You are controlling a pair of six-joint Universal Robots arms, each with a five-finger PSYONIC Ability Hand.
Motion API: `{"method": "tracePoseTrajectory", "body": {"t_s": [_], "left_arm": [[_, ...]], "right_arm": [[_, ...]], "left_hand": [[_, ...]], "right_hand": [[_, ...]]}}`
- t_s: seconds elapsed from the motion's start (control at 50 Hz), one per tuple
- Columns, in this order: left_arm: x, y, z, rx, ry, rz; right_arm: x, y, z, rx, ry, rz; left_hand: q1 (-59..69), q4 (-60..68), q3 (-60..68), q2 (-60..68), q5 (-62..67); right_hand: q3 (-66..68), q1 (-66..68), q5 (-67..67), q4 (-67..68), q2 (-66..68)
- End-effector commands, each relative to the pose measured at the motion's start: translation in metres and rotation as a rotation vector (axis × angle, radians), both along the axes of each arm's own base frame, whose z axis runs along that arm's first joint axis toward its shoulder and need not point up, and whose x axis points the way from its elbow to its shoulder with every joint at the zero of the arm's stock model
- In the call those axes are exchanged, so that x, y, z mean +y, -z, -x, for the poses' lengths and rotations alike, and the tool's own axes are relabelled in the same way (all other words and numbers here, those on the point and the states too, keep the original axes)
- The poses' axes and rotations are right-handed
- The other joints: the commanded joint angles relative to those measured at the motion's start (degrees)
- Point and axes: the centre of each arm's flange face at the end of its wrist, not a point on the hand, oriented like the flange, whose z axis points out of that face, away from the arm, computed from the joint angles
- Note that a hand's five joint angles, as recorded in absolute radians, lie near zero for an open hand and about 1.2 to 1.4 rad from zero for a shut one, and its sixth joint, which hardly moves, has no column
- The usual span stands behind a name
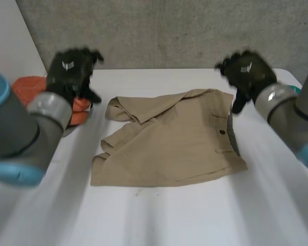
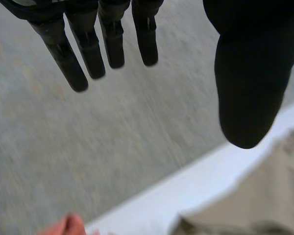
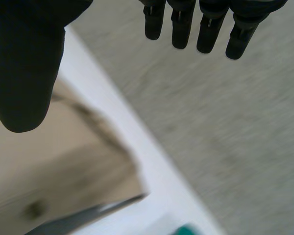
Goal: Fold the laundry.
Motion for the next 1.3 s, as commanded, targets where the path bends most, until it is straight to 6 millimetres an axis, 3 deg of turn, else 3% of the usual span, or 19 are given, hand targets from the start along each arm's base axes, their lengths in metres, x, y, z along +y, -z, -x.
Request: {"method": "tracePoseTrajectory", "body": {"t_s": [0.02,0.12,0.2,0.42,0.48,0.5,0.58,0.62,0.74,0.9,1.02,1.08,1.16,1.3], "left_arm": [[0.061,0.050,-0.010,-0.130,0.056,-0.149],[0.099,0.083,-0.007,-0.220,0.157,-0.242],[0.108,0.096,-0.009,-0.286,0.174,-0.261],[0.097,0.128,-0.010,-0.410,0.177,-0.306],[0.090,0.133,-0.006,-0.406,0.174,-0.296],[0.088,0.134,-0.006,-0.405,0.173,-0.293],[0.080,0.137,-0.001,-0.399,0.168,-0.271],[0.077,0.136,0.000,-0.394,0.167,-0.260],[0.066,0.130,0.005,-0.365,0.151,-0.164],[0.061,0.121,0.007,-0.413,0.139,-0.073],[0.065,0.097,0.005,-0.396,0.135,-0.014],[0.075,0.098,0.002,-0.410,0.149,-0.047],[0.089,0.102,-0.004,-0.427,0.166,-0.139],[0.106,0.116,-0.012,-0.384,0.178,-0.323]], "right_arm": [[0.049,0.052,0.014,0.091,-0.046,-0.251],[0.064,0.082,0.021,0.096,-0.089,-0.335],[0.066,0.099,0.028,0.075,-0.105,-0.336],[0.054,0.132,0.026,0.081,-0.105,-0.268],[0.051,0.137,0.025,0.098,-0.110,-0.249],[0.050,0.140,0.025,0.113,-0.113,-0.243],[0.049,0.140,0.025,0.141,-0.121,-0.223],[0.047,0.139,0.025,0.142,-0.120,-0.208],[0.046,0.135,0.025,0.132,-0.112,-0.181],[0.042,0.110,0.026,0.130,-0.079,-0.119],[0.042,0.096,0.028,0.123,-0.058,-0.109],[0.044,0.097,0.027,0.120,-0.062,-0.123],[0.043,0.108,0.028,0.108,-0.039,-0.168],[0.036,0.115,0.031,0.126,0.020,-0.181]], "left_hand": [[15.32,16.27,16.50,16.40,16.09],[17.53,18.48,18.72,18.61,18.30],[15.85,16.79,17.03,16.93,16.61],[6.94,7.89,8.12,8.02,7.71],[7.77,8.71,8.95,8.85,8.53],[7.94,8.89,9.13,9.02,8.71],[10.61,11.56,11.80,11.69,11.38],[16.15,17.10,17.34,17.23,16.92],[53.80,54.75,54.99,54.88,54.57],[55.52,56.47,56.71,56.60,56.29],[55.52,56.47,56.71,56.60,56.29],[29.24,30.19,30.43,30.32,30.01],[13.03,13.98,14.22,14.11,13.80],[11.98,12.93,13.17,13.06,12.75]], "right_hand": [[18.21,18.35,17.80,18.25,18.31],[18.74,18.87,18.33,18.77,18.84],[19.07,19.21,18.67,19.11,19.18],[20.08,20.21,19.67,20.11,20.18],[30.98,31.11,30.57,31.01,31.08],[41.18,41.31,40.77,41.21,41.28],[65.90,66.04,65.49,65.94,66.00],[65.95,66.08,65.54,65.98,66.05],[65.95,66.08,65.54,65.98,66.05],[65.95,66.08,65.54,65.98,66.05],[65.95,66.08,65.54,65.98,66.05],[65.95,66.08,65.54,65.98,66.05],[65.95,66.08,65.54,65.98,66.05],[65.95,66.08,65.54,65.98,66.05]]}}
